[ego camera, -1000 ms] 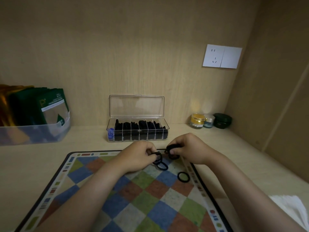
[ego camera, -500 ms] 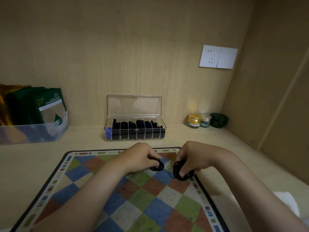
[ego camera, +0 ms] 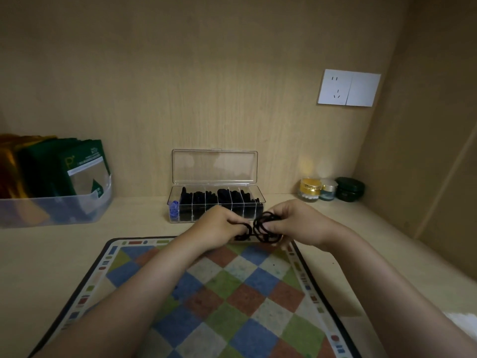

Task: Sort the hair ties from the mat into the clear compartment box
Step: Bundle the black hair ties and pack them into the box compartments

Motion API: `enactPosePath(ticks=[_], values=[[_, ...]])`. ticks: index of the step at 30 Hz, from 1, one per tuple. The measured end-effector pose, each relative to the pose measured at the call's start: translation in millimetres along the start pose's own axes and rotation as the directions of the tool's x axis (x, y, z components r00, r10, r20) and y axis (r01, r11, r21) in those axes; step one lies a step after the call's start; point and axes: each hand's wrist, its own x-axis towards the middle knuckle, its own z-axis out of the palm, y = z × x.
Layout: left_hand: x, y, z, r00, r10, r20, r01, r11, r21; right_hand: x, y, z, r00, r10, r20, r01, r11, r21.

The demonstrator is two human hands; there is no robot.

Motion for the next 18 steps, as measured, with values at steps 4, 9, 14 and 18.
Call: enactPosePath(ticks=[4,9,14,18], values=[[13.6,4.0,4.8,0.992,-0.122,0.021,0.123,0.965,-0.230,24.2,-0.2,7.2,0.999,0.013,-0.031,-0.008,0.987,0.159],[22.6,-13.6,5.2,0.974,-0.158,0.162,0.225,0.753,-0.619,52.4,2.2,14.4,0.983,0.081,-0.165,-0.054,0.985,0.164],[20.9,-17.8,8.7,0.974,-0.164,0.154,0.224,0.626,-0.747,67.7,13.5,29.2,0.975,0.065,-0.213,-0.044,0.994,0.100],[21.2,-22.8,14.4,0.986,-0.149,0.069,0.157,0.734,-0.661,70.4,19.1,35.5,0.970,0.017,-0.244,0.001,0.997,0.075]])
